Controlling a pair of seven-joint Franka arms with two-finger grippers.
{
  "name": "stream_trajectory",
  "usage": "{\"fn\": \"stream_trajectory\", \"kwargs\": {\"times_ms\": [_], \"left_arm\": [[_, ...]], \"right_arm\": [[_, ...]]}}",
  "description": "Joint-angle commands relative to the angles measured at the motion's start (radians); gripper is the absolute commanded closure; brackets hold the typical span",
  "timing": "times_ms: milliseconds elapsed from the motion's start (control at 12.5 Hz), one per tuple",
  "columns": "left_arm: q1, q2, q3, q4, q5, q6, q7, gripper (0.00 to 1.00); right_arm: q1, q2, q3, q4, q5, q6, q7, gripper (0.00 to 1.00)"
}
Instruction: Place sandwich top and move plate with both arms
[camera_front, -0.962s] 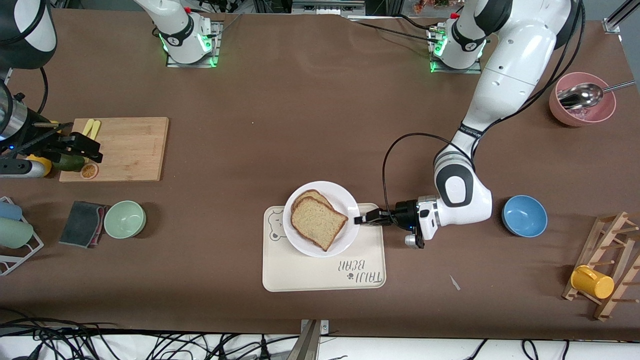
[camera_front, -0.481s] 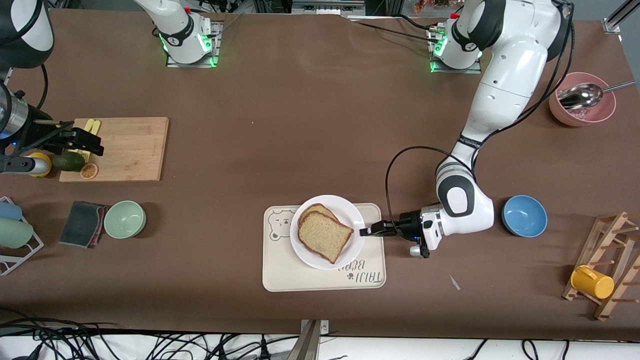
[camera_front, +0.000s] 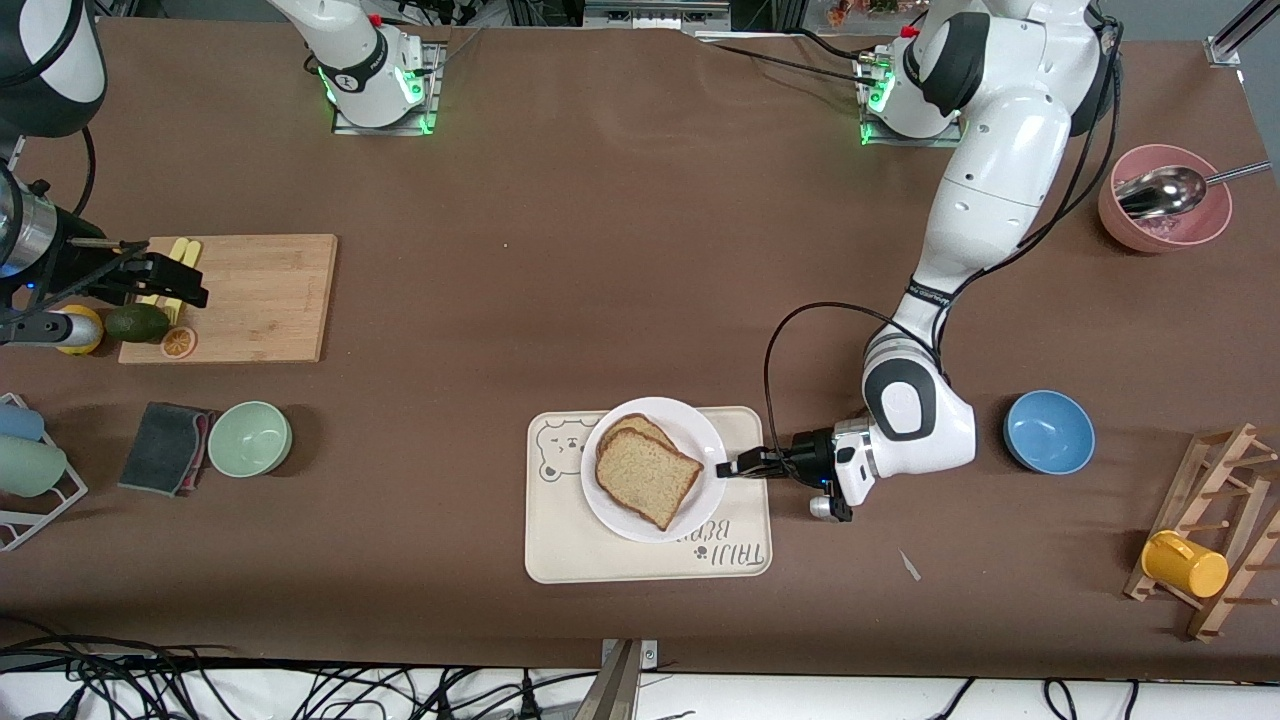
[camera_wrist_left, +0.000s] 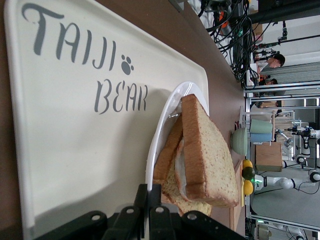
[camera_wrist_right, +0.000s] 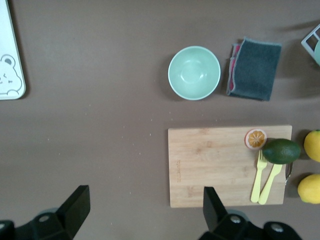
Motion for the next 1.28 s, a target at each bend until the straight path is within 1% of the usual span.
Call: {"fn": "stream_trajectory", "kwargs": {"times_ms": [0, 240, 321, 481, 561, 641, 721, 801, 882, 1042, 1202], "left_arm": [[-0.004, 0.030, 0.006, 0.051, 0.024, -0.018, -0.025, 1.00], [-0.001, 0.031, 0.006, 0.063, 0.024, -0.018, -0.025, 1.00], [-0.001, 0.033, 0.006, 0.063, 0.024, -0.018, -0.023, 1.00], [-0.003, 0.033, 0.006, 0.054, 0.024, -0.018, -0.023, 1.00], [-0.001, 0.033, 0.006, 0.053, 0.025, -0.018, -0.022, 0.94], [-0.001, 0.031, 0.006, 0.051, 0.025, -0.020, -0.023, 0.80], [-0.001, 0.033, 0.006, 0.051, 0.025, -0.020, -0.022, 0.50], [-0.001, 0.031, 0.006, 0.050, 0.025, -0.020, -0.013, 0.02], [-0.001, 0.028, 0.006, 0.048, 0.025, -0.020, -0.003, 0.00], [0.000, 0.020, 0.009, 0.050, 0.040, -0.023, -0.006, 0.00], [0.010, 0.005, 0.006, 0.054, 0.118, -0.025, -0.037, 0.00]], "right_arm": [[0.000, -0.009, 0.004, 0.011, 0.004, -0.026, -0.002, 0.00], [-0.002, -0.015, 0.001, 0.011, 0.008, -0.028, 0.001, 0.00], [0.000, -0.028, 0.004, 0.010, 0.008, -0.030, 0.003, 0.00], [-0.002, -0.024, 0.005, 0.007, 0.012, -0.025, 0.006, 0.00], [0.000, -0.024, 0.004, 0.007, 0.012, -0.019, 0.008, 0.00], [0.000, -0.024, 0.002, 0.008, 0.010, -0.010, 0.008, 0.00], [-0.005, -0.018, -0.001, 0.008, 0.012, 0.007, 0.009, 0.00], [-0.005, -0.018, -0.001, 0.011, 0.008, 0.009, 0.021, 0.00], [-0.005, -0.019, -0.004, 0.013, 0.007, 0.004, 0.014, 0.00], [-0.005, -0.021, -0.008, 0.013, 0.007, 0.003, 0.005, 0.00], [-0.005, -0.022, -0.010, 0.013, 0.012, -0.003, 0.006, 0.00]]}}
